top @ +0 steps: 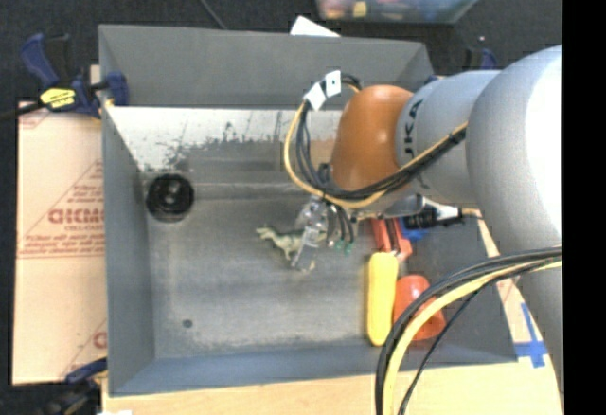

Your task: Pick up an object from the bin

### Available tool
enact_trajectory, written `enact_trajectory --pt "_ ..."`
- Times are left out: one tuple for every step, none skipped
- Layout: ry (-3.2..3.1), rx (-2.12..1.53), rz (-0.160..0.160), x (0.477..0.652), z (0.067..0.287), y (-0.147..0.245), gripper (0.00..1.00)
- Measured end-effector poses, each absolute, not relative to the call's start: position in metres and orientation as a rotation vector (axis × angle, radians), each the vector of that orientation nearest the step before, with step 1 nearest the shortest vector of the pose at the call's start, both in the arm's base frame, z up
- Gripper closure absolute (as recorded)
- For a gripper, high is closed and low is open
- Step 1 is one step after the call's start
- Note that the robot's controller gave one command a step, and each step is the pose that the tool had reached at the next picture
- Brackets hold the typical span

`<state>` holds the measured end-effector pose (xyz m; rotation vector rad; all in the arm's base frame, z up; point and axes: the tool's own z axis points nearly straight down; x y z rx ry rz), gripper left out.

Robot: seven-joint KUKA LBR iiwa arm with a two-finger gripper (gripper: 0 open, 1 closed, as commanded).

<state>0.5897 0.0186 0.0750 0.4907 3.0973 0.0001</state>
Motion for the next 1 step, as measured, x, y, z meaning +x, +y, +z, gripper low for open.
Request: enact_trajectory --pt "3.099 0.491 0.001 0.5891 0.0953 0.0182 1.0"
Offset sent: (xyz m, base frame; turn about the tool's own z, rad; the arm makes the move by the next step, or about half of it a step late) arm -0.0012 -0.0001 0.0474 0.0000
